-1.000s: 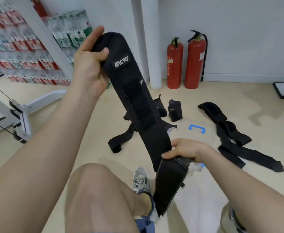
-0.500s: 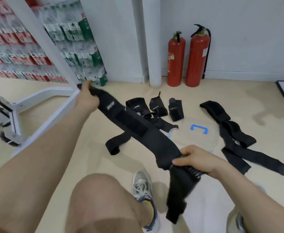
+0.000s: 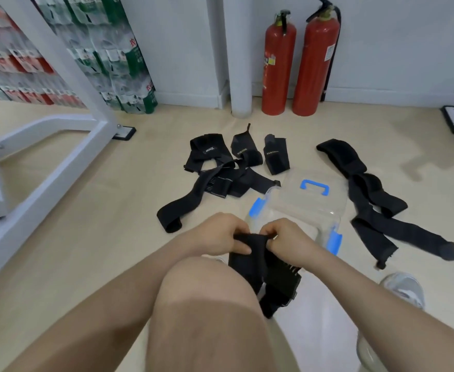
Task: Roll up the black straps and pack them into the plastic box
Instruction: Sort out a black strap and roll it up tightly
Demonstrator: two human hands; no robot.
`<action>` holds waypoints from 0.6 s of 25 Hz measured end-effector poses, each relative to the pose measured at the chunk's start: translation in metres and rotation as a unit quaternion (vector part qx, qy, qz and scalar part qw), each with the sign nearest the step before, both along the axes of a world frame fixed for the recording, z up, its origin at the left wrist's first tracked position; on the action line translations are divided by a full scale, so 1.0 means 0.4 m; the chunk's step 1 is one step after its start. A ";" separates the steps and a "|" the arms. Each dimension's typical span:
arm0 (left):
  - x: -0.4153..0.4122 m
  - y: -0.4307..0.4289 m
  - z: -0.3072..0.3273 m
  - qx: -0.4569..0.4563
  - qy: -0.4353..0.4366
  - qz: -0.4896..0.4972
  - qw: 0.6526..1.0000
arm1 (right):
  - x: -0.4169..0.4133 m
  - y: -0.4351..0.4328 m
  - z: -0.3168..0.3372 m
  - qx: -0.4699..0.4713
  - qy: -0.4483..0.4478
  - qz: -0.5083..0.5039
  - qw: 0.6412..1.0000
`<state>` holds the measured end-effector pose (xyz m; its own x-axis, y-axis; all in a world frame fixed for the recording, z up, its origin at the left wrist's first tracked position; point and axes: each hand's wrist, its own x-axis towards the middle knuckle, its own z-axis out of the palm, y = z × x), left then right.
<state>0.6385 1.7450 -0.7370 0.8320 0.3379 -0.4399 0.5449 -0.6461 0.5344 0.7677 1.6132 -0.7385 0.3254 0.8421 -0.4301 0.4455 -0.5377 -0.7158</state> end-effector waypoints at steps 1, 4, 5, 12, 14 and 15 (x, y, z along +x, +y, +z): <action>0.010 -0.002 0.007 -0.007 -0.020 0.013 1.000 | 0.011 -0.007 0.011 0.005 0.020 -0.030 0.999; 0.010 -0.009 0.023 -0.039 -0.011 0.022 0.999 | 0.047 -0.021 0.064 0.037 0.121 -0.146 0.981; -0.002 -0.002 0.022 -0.036 0.012 0.013 0.999 | 0.062 -0.023 0.086 0.055 0.150 -0.179 0.971; -0.026 0.118 0.110 -0.010 -0.278 0.352 0.894 | 0.109 -0.028 0.110 0.027 0.162 -0.219 0.962; -0.004 0.186 0.131 0.108 -0.306 0.411 0.852 | 0.099 -0.022 0.096 0.070 0.264 -0.249 0.929; 0.001 0.223 0.131 0.170 -0.286 0.424 0.842 | 0.099 -0.012 0.092 0.094 0.330 -0.274 0.899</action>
